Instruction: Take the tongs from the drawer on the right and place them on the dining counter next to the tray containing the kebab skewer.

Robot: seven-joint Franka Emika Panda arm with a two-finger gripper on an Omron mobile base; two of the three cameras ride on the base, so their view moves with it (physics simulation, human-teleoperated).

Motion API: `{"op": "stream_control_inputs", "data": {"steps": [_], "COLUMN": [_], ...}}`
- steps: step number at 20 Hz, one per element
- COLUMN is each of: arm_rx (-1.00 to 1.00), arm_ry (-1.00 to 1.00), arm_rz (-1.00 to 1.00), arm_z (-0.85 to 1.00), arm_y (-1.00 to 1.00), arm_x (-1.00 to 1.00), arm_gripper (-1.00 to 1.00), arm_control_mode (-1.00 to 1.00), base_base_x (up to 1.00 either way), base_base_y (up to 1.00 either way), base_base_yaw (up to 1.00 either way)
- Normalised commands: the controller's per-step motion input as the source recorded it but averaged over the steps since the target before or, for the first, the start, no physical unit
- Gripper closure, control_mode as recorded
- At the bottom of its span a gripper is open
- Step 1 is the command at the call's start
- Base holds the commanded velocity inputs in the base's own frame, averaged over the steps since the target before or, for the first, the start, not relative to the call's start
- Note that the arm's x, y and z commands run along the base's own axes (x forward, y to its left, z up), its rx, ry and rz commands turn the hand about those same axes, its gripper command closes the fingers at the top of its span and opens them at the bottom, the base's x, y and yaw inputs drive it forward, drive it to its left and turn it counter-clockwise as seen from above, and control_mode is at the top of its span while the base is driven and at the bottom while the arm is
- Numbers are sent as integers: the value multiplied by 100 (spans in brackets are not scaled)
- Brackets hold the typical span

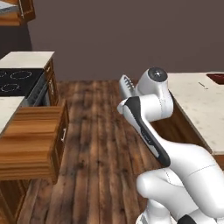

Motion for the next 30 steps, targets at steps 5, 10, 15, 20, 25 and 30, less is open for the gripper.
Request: {"op": "stream_control_inputs", "data": {"steps": [5, 10, 15, 20, 25, 30], "arm_rx": [0, 0, 0, 0, 0, 0], "arm_ry": [0, 0, 0, 0, 0, 0], "arm_rz": [0, 0, 0, 0, 0, 0], "arm_z": [0, 0, 0, 0, 0, 0], "arm_y": [0, 0, 0, 0, 0, 0], "arm_x": [0, 0, 0, 0, 0, 0], "arm_gripper": [100, 100, 100, 100, 100, 100], "arm_control_mode": [100, 100, 100, 100, 100, 100], "base_base_x": [0, 0, 0, 44, 91, 85], "base_base_y": [-8, -26, -40, -15, 0, 0], "base_base_yaw": [-27, -14, -6, -11, -19, -15]}}
